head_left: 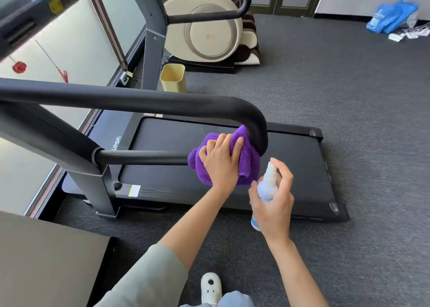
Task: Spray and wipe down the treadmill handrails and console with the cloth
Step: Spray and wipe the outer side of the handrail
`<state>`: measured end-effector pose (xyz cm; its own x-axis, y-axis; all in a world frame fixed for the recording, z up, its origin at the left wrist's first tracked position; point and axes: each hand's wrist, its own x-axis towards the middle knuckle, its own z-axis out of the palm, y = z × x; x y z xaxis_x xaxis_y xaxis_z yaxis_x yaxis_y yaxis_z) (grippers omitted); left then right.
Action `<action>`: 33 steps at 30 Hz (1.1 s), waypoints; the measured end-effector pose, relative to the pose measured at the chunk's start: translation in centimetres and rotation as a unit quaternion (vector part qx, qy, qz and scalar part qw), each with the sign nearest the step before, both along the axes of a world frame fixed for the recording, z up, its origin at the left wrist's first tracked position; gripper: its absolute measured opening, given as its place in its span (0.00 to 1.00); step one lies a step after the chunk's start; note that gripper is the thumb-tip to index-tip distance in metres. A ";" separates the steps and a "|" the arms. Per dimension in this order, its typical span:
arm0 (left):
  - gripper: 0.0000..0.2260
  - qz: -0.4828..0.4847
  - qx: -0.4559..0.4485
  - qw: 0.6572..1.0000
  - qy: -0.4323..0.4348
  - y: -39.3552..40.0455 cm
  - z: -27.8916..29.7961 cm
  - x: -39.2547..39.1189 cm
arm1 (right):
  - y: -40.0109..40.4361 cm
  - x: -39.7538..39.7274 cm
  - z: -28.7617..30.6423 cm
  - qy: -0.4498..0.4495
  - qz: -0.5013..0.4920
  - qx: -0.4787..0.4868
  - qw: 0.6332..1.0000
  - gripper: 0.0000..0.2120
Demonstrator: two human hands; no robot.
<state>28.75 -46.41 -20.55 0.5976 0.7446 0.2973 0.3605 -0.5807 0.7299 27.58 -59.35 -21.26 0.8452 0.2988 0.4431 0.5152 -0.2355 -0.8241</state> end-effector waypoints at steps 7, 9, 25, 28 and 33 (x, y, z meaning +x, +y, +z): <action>0.27 0.003 -0.078 0.982 -0.173 0.7 2.7 -0.5 | -0.9 0.4 0.1 0.002 -0.014 0.004 1.000 0.32; 0.30 -0.029 -0.058 0.983 -0.172 0.6 1.8 -0.2 | -1.1 0.5 0.3 -0.001 -0.010 0.009 1.000 0.31; 0.30 -0.144 0.289 0.940 0.109 6.3 -3.2 -3.0 | 0.4 -0.2 0.0 0.012 0.027 -0.007 1.000 0.27; 0.31 -0.141 0.297 0.937 0.116 8.5 -3.5 -4.8 | 1.0 -0.4 0.2 0.015 0.034 -0.003 0.999 0.26; 0.23 0.011 0.259 0.963 0.076 10.8 -4.4 -8.2 | 1.6 -0.9 0.0 0.030 0.046 -0.013 0.998 0.30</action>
<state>20.52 -35.61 -24.98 0.6496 0.5333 0.5419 0.4566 -0.8435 0.2828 26.64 -57.71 -21.22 0.8387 0.3867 0.3834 0.4851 -0.2106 -0.8487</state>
